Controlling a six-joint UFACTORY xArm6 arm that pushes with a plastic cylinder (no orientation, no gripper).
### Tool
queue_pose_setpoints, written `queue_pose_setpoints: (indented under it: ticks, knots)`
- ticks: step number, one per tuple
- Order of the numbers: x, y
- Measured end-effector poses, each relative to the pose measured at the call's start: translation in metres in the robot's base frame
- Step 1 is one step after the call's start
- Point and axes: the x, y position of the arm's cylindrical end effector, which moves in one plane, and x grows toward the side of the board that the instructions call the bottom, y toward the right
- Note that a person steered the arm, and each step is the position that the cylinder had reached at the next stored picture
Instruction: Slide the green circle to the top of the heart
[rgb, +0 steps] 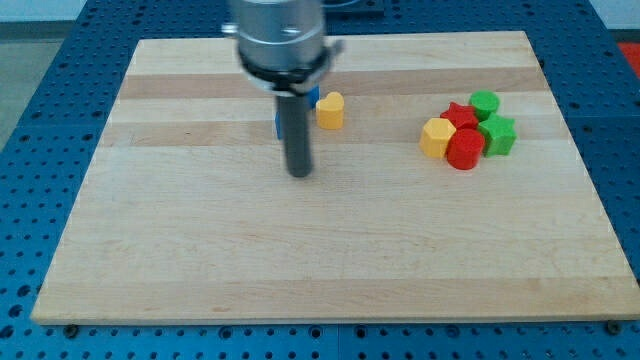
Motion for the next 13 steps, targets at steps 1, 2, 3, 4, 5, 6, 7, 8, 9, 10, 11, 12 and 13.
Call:
queue_pose_setpoints:
  ticks: [1,2,3,4,5,6,7,8,9,10,11,12,13]
  knots:
    - [0.000,0.059]
    - [0.006,0.109]
    - [0.030,0.159]
    - [0.033,0.202]
    - [0.016,0.212]
    - [-0.001,0.222]
    - [-0.011,0.233]
    - [-0.025,0.241]
    - [-0.045,0.243]
    - [-0.066,0.243]
    - [-0.088,0.243]
    - [-0.097,0.225]
    - [-0.097,0.203]
